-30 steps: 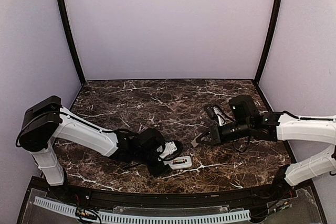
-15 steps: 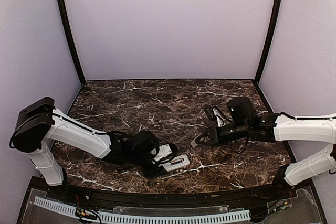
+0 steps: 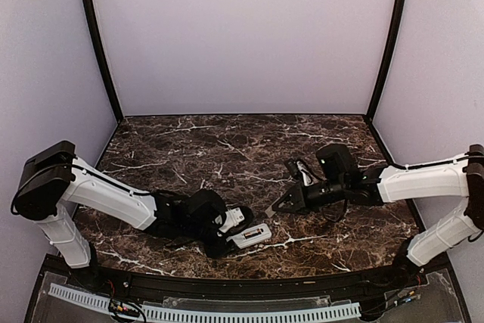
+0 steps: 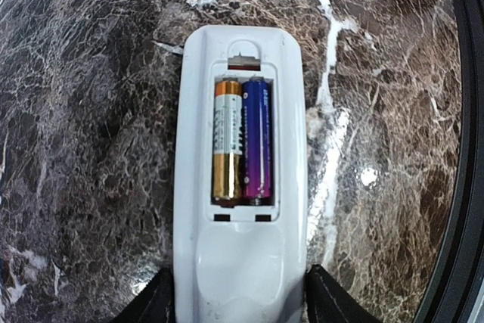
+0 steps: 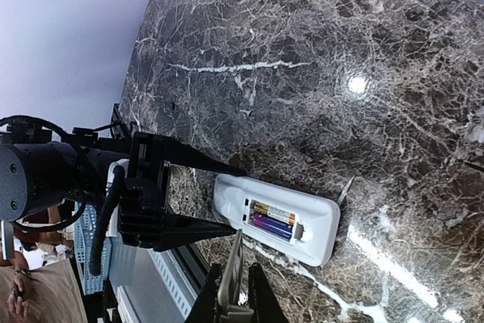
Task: Load the batteries into the remote control
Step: Hold the remote control without the battery cover at the center of the board, then place the remote control without the battery cover at the center of the board, then pass from the right arm to the left, then pass from the left arm to the right
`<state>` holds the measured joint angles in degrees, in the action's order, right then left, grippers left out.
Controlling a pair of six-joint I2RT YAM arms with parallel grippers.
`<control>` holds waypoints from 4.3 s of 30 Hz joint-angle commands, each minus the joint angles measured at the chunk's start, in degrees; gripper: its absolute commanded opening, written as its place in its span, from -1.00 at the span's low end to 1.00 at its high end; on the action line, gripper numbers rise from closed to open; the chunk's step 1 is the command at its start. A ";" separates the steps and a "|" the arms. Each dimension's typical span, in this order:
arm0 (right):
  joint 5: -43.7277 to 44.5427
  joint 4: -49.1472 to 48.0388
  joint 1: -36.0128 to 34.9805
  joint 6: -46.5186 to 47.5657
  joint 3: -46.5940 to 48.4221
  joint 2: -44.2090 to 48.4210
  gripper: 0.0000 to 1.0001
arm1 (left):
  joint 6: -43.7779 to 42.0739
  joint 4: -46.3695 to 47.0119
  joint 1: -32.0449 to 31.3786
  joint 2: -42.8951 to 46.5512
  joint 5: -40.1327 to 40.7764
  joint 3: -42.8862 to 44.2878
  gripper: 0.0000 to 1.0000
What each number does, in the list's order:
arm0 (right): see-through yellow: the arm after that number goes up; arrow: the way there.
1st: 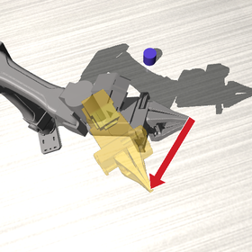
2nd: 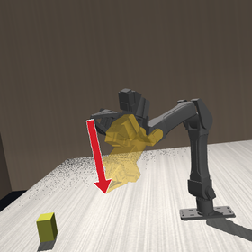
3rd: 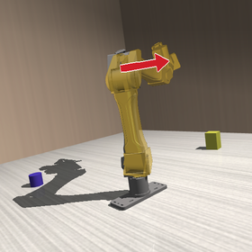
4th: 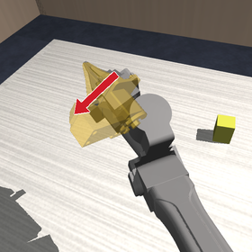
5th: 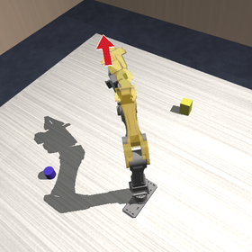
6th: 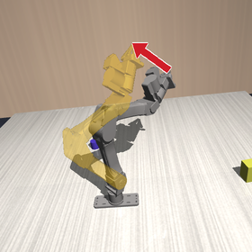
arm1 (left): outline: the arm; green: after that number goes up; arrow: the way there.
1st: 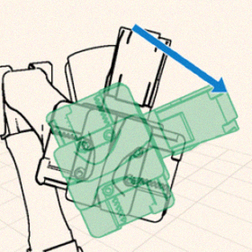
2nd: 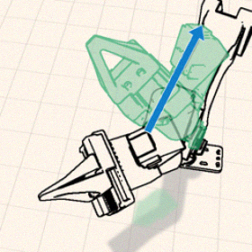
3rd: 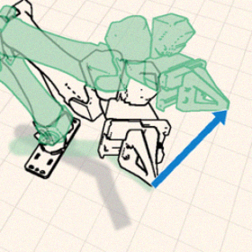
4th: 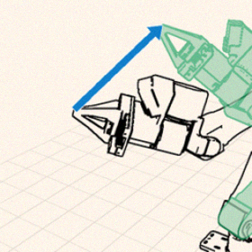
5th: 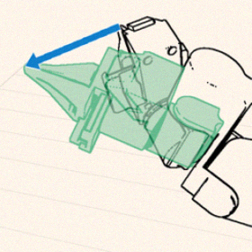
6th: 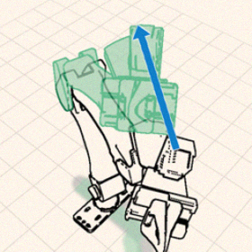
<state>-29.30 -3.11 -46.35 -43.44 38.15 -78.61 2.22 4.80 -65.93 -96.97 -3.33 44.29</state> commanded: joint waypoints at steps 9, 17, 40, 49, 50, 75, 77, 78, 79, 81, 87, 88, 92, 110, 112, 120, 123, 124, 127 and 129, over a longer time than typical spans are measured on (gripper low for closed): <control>0.56 -12.82 -6.07 -11.32 -0.39 -8.12 -1.00 | 1.42 0.76 -0.78 10.04 -0.24 -8.43 0.64; 2.21 -16.15 -8.50 -15.16 1.69 -12.90 -1.00 | 1.27 7.65 -0.78 19.74 4.34 -15.00 0.63; -0.64 -12.64 -9.40 -12.87 3.78 -8.33 -1.00 | -12.06 36.35 -0.87 8.96 4.08 -13.47 0.39; 0.21 -12.92 -9.81 -12.46 4.12 -7.80 -1.00 | -11.95 37.77 -0.87 7.34 1.46 -12.29 0.07; 0.28 -13.08 -9.88 -12.45 4.08 -7.75 -1.00 | -11.92 37.57 -0.87 7.33 1.39 -12.21 -0.01; 0.43 -14.99 -10.24 -12.94 2.92 -7.27 -1.00 | -13.03 33.76 -0.87 6.17 1.34 -9.31 -0.47; 0.54 -14.99 -10.17 -12.85 2.77 -7.26 -1.00 | -13.03 33.76 -0.87 6.38 1.62 -9.27 -0.50; 0.56 -14.98 -10.19 -12.89 2.77 -7.26 -1.00 | -13.03 33.77 -0.87 6.45 1.78 -9.29 -0.50; 0.56 -15.07 -10.19 -12.90 2.72 -7.34 -1.00 | -13.03 33.72 -0.87 6.55 2.04 -9.31 -0.51; 0.40 -15.04 -10.25 -12.90 2.71 -7.51 -1.00 | -13.07 33.61 -0.87 6.78 2.26 -9.31 -0.56; 0.07 -13.02 -10.18 -11.24 3.51 -7.30 -0.77 | -13.37 32.38 -0.87 7.13 1.97 -9.01 -0.77; 0.26 -12.03 -10.22 -10.62 4.01 -7.00 -0.68 | -13.42 32.16 -0.87 7.23 1.95 -9.03 -0.78; 1.08 -7.09 -9.63 -7.55 6.00 -5.78 -0.42 | -13.49 30.94 -0.87 8.11 1.16 -9.05 -0.80; -6.19 -5.48 -7.31 -6.23 7.41 -8.93 -0.60 | -14.83 29.00 -0.95 6.85 1.06 -7.60 -0.81; -6.54 -5.58 -7.40 -6.30 7.49 -9.35 -0.65 | -14.77 28.93 -0.95 6.65 1.13 -7.44 -0.82; -5.76 -5.78 -7.44 -6.66 6.79 -8.98 -0.97 | -14.63 28.35 -0.95 6.71 1.12 -7.40 -0.81; -5.17 -5.68 -7.35 -6.85 6.35 -8.94 -1.00 | -14.30 28.33 -0.95 7.31 0.89 -7.90 -0.58; -5.01 -5.75 -7.29 -6.91 6.20 -8.93 -1.00 | -13.98 27.98 -0.95 7.45 0.92 -7.95 -0.49; -5.08 -6.35 -6.80 -6.92 5.57 -9.20 -1.00 | -12.45 26.01 -0.95 8.46 1.21 -8.20 -0.10; -5.94 -6.97 -6.27 -6.60 5.61 -9.71 -1.00 | -10.65 23.73 -0.95 9.55 0.93 -8.60 0.07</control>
<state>-34.92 -7.73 -53.43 -50.24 44.34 -87.57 -11.31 33.10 -66.65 -90.30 -2.00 35.75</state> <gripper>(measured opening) 0.017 0.461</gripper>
